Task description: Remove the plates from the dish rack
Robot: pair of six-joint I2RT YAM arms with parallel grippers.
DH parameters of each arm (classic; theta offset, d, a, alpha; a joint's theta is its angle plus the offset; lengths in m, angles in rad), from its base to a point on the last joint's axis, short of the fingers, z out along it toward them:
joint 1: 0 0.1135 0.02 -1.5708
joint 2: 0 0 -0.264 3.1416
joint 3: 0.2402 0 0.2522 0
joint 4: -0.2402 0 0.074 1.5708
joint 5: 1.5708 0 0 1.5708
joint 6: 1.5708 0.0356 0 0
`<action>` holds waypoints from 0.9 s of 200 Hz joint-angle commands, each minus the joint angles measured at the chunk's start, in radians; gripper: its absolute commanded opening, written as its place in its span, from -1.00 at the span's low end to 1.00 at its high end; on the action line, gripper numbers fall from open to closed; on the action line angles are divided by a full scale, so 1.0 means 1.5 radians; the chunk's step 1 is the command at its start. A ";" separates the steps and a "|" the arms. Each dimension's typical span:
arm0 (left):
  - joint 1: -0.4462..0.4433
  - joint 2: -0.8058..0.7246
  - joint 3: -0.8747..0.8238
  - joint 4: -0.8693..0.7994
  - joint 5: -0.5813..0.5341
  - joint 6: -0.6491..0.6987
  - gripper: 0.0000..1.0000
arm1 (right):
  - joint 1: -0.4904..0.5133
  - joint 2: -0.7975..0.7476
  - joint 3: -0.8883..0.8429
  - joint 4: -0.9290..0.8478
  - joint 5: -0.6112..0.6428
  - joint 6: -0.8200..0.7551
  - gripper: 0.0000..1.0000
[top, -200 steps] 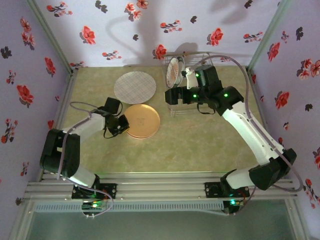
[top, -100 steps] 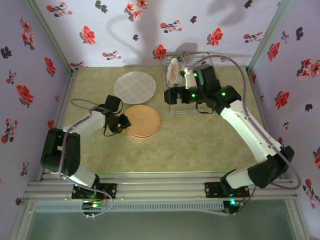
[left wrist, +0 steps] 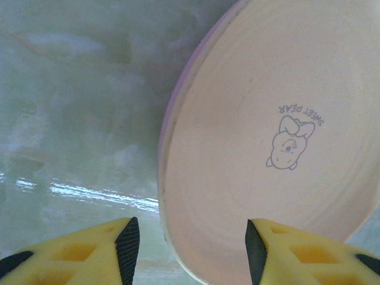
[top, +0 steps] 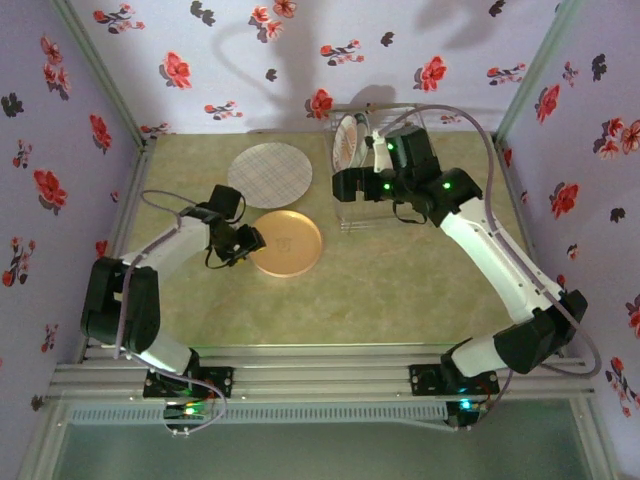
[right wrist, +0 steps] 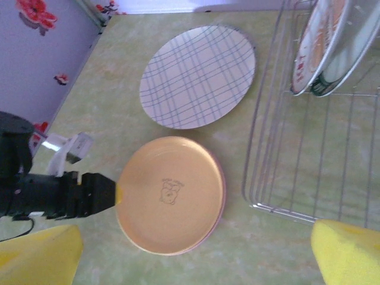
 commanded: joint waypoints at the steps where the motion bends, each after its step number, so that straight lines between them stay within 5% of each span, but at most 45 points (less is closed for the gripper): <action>1: -0.005 -0.027 0.023 -0.053 -0.037 0.026 0.06 | 0.001 0.006 0.029 0.003 0.068 0.000 0.99; 44: -0.012 -0.070 0.056 -0.086 -0.083 0.041 -0.04 | -0.024 0.030 0.051 -0.014 0.215 0.014 0.98; 65: -0.016 -0.092 0.083 -0.097 -0.096 0.045 -0.04 | -0.055 0.062 0.071 -0.020 0.249 0.025 0.79; 141: -0.025 -0.211 0.157 -0.009 -0.087 0.033 -0.02 | -0.131 0.278 0.229 0.018 0.210 0.001 0.19; 180: -0.026 -0.287 0.153 0.085 -0.054 0.019 -0.01 | -0.147 0.397 0.327 0.036 0.173 -0.011 0.08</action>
